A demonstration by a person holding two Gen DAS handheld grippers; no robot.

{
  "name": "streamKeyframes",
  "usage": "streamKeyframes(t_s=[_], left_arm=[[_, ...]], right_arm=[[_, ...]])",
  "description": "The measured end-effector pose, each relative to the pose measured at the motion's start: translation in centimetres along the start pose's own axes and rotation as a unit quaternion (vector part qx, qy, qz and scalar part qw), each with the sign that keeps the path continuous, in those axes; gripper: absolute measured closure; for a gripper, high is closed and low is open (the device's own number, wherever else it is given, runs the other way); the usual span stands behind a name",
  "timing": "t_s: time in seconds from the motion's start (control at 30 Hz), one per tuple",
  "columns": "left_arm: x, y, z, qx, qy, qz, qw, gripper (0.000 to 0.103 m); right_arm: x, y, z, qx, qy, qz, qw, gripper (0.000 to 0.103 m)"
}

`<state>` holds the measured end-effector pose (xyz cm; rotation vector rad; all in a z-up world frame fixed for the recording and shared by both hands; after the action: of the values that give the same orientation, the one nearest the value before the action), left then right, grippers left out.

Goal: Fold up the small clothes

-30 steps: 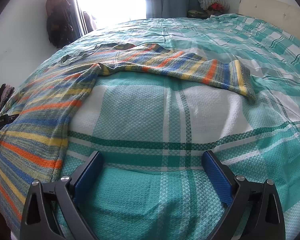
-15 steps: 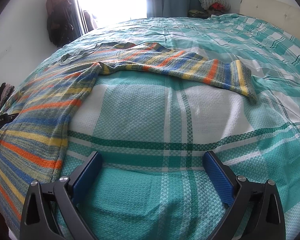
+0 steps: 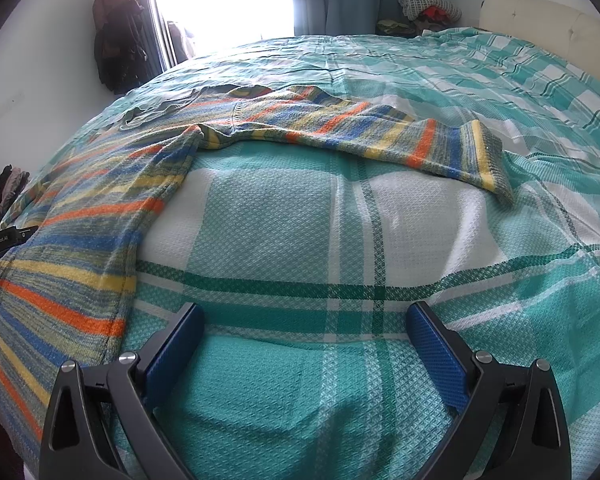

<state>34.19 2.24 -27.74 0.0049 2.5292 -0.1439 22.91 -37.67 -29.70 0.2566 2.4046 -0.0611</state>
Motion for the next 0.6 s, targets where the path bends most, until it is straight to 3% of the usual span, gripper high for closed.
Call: streamKeyframes(t_s=[0.4, 0.53, 0.6], left_arm=[[0.0, 0.0, 0.0, -0.002, 0.0, 0.002, 1.0, 0.0], [-0.1, 0.1, 0.0, 0.0, 0.001, 0.001, 1.0, 0.0], [-0.1, 0.2, 0.0, 0.001, 0.0, 0.0, 1.0, 0.0]], right_arm=[[0.0, -0.1, -0.1, 0.005, 0.0, -0.003, 1.0, 0.003], [-0.2, -0.2, -1.3, 0.04, 0.036, -0.001, 0.999, 0.003], [-0.6, -0.3, -3.0, 0.057, 0.032, 0.008, 0.998, 0.003]])
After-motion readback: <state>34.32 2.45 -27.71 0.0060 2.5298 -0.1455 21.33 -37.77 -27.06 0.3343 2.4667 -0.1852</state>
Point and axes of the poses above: each gripper's, at about its wrist camera, not at the fingertips, and z roughly the way its jaws point, y to its left, x to its underside, the point moved 10 cm from there along z, roughly the way its jaws point, and after that the axes turned 3 degrees about x, right-handed, at the moved point
